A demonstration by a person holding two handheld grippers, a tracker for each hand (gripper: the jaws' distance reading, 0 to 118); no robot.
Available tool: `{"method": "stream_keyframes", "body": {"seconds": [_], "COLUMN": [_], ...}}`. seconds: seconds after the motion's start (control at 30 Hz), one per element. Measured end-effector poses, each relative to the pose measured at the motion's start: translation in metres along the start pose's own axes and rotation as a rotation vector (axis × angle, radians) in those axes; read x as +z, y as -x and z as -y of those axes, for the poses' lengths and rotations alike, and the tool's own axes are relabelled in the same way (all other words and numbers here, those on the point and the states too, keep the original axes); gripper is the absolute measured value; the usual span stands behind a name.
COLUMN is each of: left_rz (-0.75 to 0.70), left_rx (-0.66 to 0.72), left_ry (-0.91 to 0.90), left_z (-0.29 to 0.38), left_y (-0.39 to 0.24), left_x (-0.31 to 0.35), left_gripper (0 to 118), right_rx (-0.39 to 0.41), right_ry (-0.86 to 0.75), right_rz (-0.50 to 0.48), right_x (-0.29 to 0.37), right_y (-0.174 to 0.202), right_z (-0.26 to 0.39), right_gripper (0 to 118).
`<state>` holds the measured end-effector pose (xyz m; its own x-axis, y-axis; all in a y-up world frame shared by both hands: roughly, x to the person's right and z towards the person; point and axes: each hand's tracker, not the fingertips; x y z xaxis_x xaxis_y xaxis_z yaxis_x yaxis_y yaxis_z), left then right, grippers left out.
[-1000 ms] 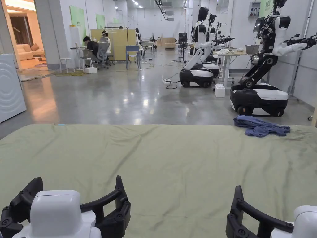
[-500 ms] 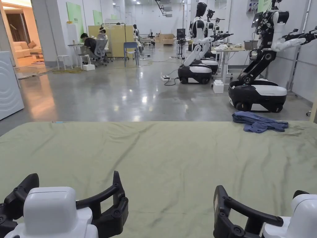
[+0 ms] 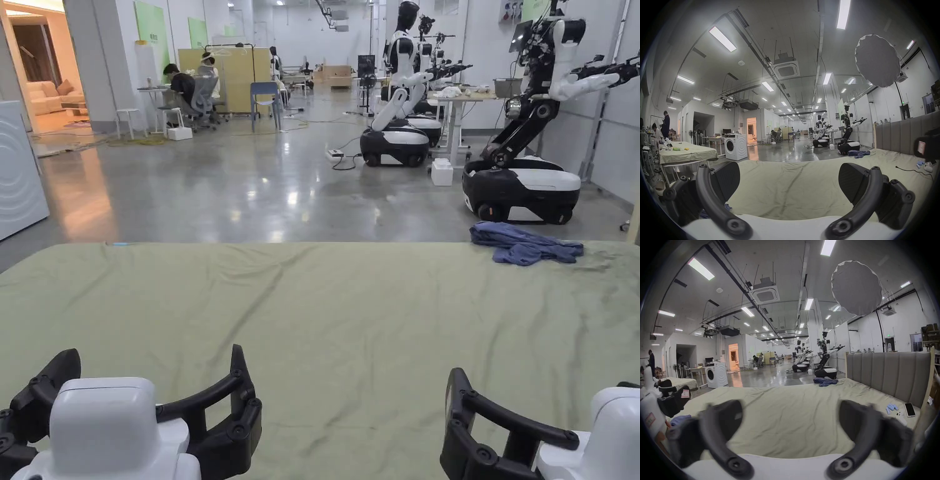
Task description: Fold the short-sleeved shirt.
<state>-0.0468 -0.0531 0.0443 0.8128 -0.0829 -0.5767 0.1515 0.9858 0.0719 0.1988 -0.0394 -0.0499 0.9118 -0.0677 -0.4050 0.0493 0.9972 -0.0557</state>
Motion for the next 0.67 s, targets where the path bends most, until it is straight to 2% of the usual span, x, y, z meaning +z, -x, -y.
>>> {"method": "stream_keyframes", "body": {"seconds": [0.37, 0.5, 0.67], "left_rz": [0.003, 0.005, 0.011], "left_rx": [0.000, 0.006, 0.001], "left_ry": [-0.002, 0.003, 0.009], "left_z": [-0.001, 0.000, 0.000], "left_y": [-0.001, -0.002, -0.002], "left_x": [0.001, 0.001, 0.001], "left_gripper": [118, 118, 118], "right_rx": [0.015, -0.055, -0.104], "right_ry": [0.003, 0.038, 0.052], "right_rz": [-0.034, -0.098, -0.100], "right_x": [-0.003, -0.004, -0.007], "right_y": [0.000, -0.006, -0.013], "right_z": [-0.002, -0.003, -0.003], "right_gripper": [118, 118, 118]}}
